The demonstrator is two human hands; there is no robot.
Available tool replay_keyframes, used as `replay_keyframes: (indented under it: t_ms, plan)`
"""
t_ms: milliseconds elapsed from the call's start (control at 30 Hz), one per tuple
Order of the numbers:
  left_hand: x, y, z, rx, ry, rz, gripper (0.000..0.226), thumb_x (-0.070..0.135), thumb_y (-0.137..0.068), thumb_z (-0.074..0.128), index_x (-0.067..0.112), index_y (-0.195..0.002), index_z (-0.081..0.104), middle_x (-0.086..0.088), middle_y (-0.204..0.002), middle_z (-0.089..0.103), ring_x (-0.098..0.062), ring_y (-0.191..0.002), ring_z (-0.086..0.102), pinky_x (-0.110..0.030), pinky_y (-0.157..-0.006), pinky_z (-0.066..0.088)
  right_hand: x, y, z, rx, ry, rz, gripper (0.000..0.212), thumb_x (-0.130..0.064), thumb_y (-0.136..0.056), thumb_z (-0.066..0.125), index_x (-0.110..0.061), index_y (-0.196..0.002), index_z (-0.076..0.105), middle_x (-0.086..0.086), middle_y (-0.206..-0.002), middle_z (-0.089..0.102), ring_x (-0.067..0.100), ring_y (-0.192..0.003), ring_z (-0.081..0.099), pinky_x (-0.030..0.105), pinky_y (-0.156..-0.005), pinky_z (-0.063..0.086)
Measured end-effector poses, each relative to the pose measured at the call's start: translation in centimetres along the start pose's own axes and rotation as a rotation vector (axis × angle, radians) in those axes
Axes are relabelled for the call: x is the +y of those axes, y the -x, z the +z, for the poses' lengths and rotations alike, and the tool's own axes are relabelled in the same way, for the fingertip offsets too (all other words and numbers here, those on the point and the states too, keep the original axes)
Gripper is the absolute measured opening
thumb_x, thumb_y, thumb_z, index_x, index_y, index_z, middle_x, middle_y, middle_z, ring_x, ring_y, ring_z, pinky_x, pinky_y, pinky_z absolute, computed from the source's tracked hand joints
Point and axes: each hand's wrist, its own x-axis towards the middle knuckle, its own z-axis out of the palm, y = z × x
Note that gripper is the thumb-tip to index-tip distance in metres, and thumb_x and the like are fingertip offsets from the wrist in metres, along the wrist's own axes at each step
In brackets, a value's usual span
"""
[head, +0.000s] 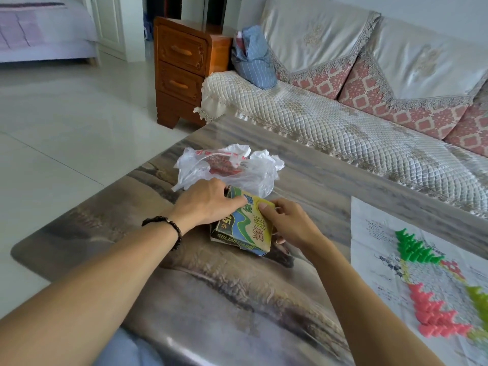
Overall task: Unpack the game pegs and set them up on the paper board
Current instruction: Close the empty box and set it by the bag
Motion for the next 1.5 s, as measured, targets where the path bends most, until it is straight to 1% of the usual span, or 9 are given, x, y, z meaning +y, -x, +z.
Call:
replay_keyframes:
  t_ms: [100, 300, 400, 533, 700, 900, 1000, 1300, 1500]
  plan:
    - [-0.3, -0.4, -0.5, -0.092, 0.094, -0.02, 0.043, 0.062, -0.08, 0.06, 0.02, -0.09, 0.068, 0.004, -0.084, 0.072, -0.015, -0.08, 0.066, -0.034, -0.076, 0.054, -0.1, -0.3, 0.3, 0.035, 0.007, -0.057, 0.03, -0.043, -0.096, 0.049, -0.017, -0.101, 0.063, -0.003, -0.086, 0.067, 0.015, -0.075, 0.065, 0.035, -0.061, 0.055]
    - [-1.6, -0.6, -0.8, -0.25, 0.329, 0.041, 0.029, 0.046, -0.086, 0.067, 0.021, -0.099, 0.071, 0.01, -0.089, 0.075, -0.009, -0.085, 0.071, -0.035, -0.09, 0.053, -0.4, -1.2, 0.1, 0.096, 0.132, -0.209, 0.024, -0.045, -0.091, 0.057, -0.024, -0.085, 0.068, -0.01, -0.082, 0.068, 0.005, -0.075, 0.064, 0.022, -0.061, 0.05]
    - [-1.9, -0.5, -0.7, -0.29, 0.387, 0.079, 0.019, 0.041, -0.086, 0.07, 0.026, -0.097, 0.071, 0.006, -0.091, 0.075, -0.016, -0.088, 0.07, -0.041, -0.087, 0.056, -0.3, -1.5, 0.1, 0.118, 0.151, -0.257, 0.022, -0.045, -0.088, 0.061, -0.025, -0.086, 0.069, -0.012, -0.081, 0.066, -0.003, -0.068, 0.061, 0.011, -0.054, 0.041]
    - [-1.6, -0.4, -0.6, -0.323, 0.387, 0.069, 0.018, 0.041, -0.083, 0.073, 0.029, -0.096, 0.069, 0.001, -0.094, 0.074, -0.019, -0.087, 0.07, -0.038, -0.072, 0.061, 0.0, -1.9, 0.1, 0.134, 0.179, -0.226, 0.028, -0.05, -0.088, 0.059, -0.023, -0.09, 0.068, -0.009, -0.086, 0.068, 0.005, -0.078, 0.063, 0.021, -0.061, 0.045]
    - [-1.0, 0.1, -0.2, -0.21, 0.349, 0.09, 0.018, 0.046, -0.079, 0.075, 0.029, -0.084, 0.07, 0.007, -0.077, 0.072, -0.01, -0.069, 0.067, -0.028, -0.055, 0.058, 0.0, -1.5, 0.2, 0.181, 0.221, 0.055, 0.065, -0.069, -0.079, 0.054, -0.006, -0.075, 0.069, 0.003, -0.072, 0.071, 0.018, -0.069, 0.068, 0.033, -0.062, 0.051]
    - [-0.7, 0.5, -0.2, -0.251, 0.336, 0.065, 0.035, 0.054, -0.082, 0.069, 0.02, -0.087, 0.076, -0.004, -0.087, 0.073, -0.021, -0.082, 0.069, -0.035, -0.063, 0.061, 0.3, -0.4, -0.9, 0.07, -0.044, 0.128, 0.054, -0.064, -0.072, 0.068, -0.011, -0.076, 0.066, 0.0, -0.066, 0.069, 0.007, -0.054, 0.061, 0.02, -0.046, 0.044]
    - [-0.5, 0.8, 0.0, -0.291, 0.351, 0.055, 0.041, 0.058, -0.082, 0.066, 0.019, -0.09, 0.076, -0.008, -0.092, 0.072, -0.024, -0.085, 0.069, -0.034, -0.061, 0.061, 0.3, -0.5, -0.9, 0.082, -0.167, 0.08, 0.054, -0.062, -0.075, 0.068, -0.008, -0.082, 0.066, 0.001, -0.068, 0.069, 0.009, -0.056, 0.062, 0.022, -0.055, 0.047]
    - [1.0, 0.7, 0.6, -0.295, 0.432, -0.044, 0.042, 0.047, -0.084, 0.07, 0.006, -0.095, 0.07, -0.01, -0.092, 0.073, -0.029, -0.081, 0.072, -0.037, -0.067, 0.062, 0.6, -1.1, -0.5, 0.147, 0.017, 0.101, 0.068, -0.067, -0.081, 0.056, 0.0, -0.079, 0.07, 0.008, -0.076, 0.073, 0.023, -0.073, 0.07, 0.036, -0.071, 0.054]
    - [1.2, 0.9, 0.5, -0.242, 0.433, -0.123, 0.039, 0.044, -0.078, 0.078, 0.011, -0.096, 0.071, -0.005, -0.093, 0.072, -0.015, -0.067, 0.067, -0.025, -0.054, 0.056, 0.3, -0.7, -0.9, 0.147, 0.135, 0.159, 0.055, -0.062, -0.082, 0.056, -0.012, -0.059, 0.059, 0.004, -0.066, 0.066, 0.019, -0.065, 0.062, 0.028, -0.057, 0.043]
